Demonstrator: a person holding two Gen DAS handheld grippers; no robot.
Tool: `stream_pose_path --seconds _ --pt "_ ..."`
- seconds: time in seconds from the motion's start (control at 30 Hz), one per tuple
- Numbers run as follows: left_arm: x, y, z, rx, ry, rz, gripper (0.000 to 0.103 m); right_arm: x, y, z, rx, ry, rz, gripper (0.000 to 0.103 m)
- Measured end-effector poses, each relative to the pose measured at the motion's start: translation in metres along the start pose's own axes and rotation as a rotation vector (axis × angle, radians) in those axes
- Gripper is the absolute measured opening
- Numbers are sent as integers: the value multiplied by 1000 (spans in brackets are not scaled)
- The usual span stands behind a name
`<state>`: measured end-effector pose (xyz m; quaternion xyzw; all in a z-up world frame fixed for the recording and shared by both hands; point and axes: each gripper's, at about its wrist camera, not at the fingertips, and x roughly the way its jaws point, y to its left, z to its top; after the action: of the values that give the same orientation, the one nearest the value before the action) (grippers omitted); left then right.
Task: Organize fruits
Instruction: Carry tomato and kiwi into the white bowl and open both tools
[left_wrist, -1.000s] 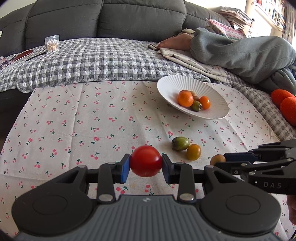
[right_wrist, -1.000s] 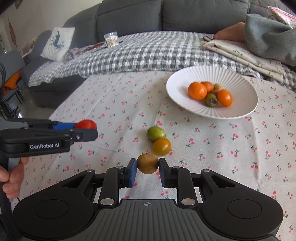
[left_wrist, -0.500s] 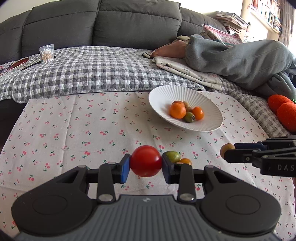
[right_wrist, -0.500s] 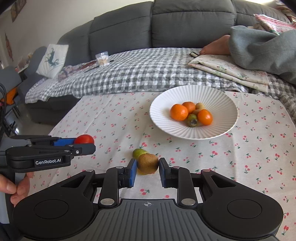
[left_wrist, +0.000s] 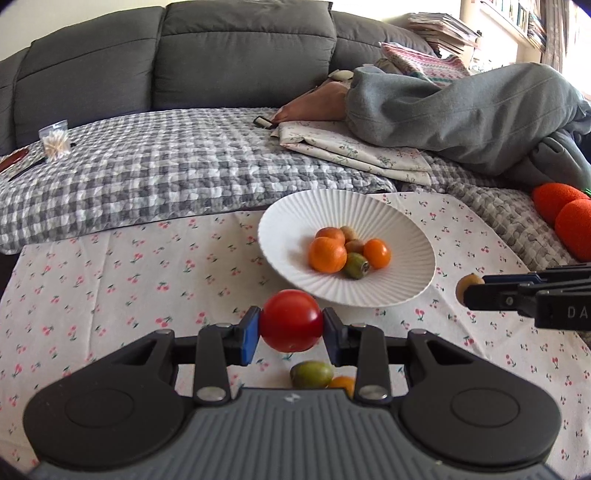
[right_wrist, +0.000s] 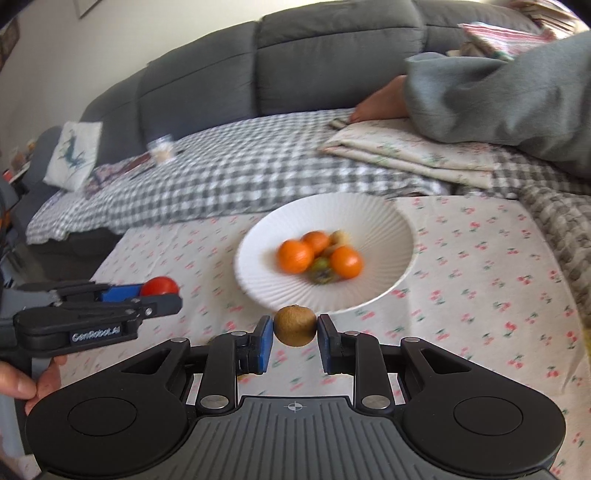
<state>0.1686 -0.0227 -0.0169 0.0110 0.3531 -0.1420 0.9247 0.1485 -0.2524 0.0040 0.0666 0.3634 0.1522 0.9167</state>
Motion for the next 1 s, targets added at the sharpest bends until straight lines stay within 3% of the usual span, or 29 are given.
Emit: stream_pose_path --seconds 0.3,0.6,1.0 --pt "42 -29 21 74 14 -11 34 25 -29 19 40 2 -68 25" --pt "81 -54 26 124 46 -59 34 56 -33 29 22 19 -85 25" --pt "98 -50 26 135 56 -50 34 80 -29 26 -13 44 -88 25"
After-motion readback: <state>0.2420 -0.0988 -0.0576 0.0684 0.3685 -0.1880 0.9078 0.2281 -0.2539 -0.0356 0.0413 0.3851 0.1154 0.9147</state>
